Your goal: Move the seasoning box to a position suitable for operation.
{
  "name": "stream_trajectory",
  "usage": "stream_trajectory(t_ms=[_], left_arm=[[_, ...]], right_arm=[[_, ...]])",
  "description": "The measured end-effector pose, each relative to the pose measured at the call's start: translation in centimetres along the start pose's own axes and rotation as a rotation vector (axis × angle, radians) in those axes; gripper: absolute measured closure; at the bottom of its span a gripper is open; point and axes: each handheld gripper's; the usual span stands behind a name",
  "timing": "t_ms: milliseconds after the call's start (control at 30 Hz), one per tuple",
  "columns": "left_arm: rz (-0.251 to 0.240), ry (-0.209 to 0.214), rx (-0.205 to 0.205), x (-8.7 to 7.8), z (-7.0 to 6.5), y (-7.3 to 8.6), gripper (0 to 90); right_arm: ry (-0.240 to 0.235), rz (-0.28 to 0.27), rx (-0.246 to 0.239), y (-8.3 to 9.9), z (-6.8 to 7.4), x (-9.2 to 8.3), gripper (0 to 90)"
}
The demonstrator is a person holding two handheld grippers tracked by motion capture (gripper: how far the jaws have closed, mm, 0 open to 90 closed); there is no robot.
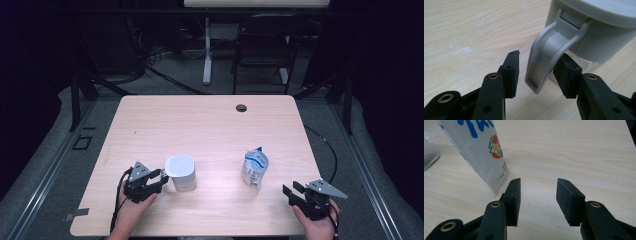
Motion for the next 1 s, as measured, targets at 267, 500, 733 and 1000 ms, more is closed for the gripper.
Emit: stream_trajectory(t_ms=[267, 500, 733, 1000], left_arm=[[0.001, 0.009, 0.031, 0.5, -0.2, -0.1, 62.0], [0.002, -0.005, 0.032, 0.4, -0.2, -0.1, 68.6], [0.014, -0.04, 0.062, 0.4, -0.7, -0.2, 70.7], [0.028, -0.054, 0.066, 0.3, -1.1, -0.3, 71.0]], right_arm=[[-0.011, 0.001, 0.017, 0.1, -0.1, 0.1, 54.6], [-0.025, -0.001, 0.003, 0.1, 0.0, 0.1, 53.5], [-0.037, -0.013, -0.015, 0.0, 0.1, 0.1, 53.3], [-0.033, -0.01, -0.025, 0.0, 0.1, 0.0, 54.6]])
Point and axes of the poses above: each handheld gripper's, and its own axes: x roughly forward along the jaws, y roughly out of its underside, z roughly to its left, and after that the axes turned 4 degrees about y, right-handed
